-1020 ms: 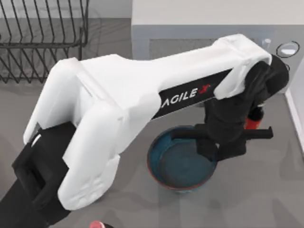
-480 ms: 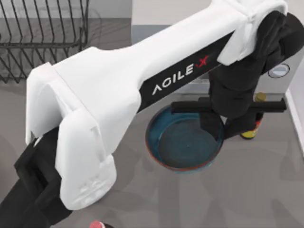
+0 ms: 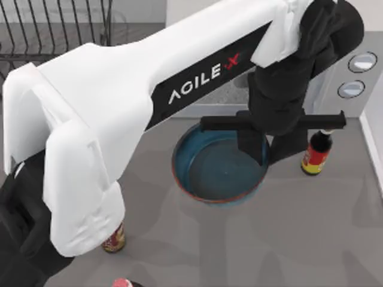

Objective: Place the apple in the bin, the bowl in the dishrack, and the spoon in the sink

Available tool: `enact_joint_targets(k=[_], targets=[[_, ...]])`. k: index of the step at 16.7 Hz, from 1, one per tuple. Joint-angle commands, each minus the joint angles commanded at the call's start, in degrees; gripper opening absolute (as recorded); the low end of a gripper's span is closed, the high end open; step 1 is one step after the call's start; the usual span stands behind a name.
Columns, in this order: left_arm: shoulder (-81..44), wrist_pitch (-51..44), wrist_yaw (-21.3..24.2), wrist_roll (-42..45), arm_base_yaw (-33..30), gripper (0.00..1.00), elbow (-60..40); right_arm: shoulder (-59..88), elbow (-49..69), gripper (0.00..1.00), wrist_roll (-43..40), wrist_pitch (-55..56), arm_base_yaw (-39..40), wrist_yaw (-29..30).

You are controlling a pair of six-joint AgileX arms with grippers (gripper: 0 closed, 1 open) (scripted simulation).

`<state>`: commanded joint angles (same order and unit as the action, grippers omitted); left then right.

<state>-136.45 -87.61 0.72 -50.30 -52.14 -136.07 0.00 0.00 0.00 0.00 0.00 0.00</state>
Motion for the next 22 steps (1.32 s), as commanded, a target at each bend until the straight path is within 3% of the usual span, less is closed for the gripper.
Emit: enact_joint_targets(k=[5, 17, 22], targets=[[15.2, 11.3, 1.5, 8.6, 10.2, 0.00, 14.5, 0.0, 0.0, 1.00, 0.0, 0.0, 0.0, 0.0], [68.0, 58.9, 8.6, 39.5, 49.1, 0.00, 57.3, 0.0, 0.0, 1.00, 0.0, 0.0, 0.0, 0.0], [82.5, 72.1, 10.7, 49.0, 60.3, 0.00, 69.6, 0.0, 0.0, 1.00, 0.0, 0.0, 0.0, 0.0]])
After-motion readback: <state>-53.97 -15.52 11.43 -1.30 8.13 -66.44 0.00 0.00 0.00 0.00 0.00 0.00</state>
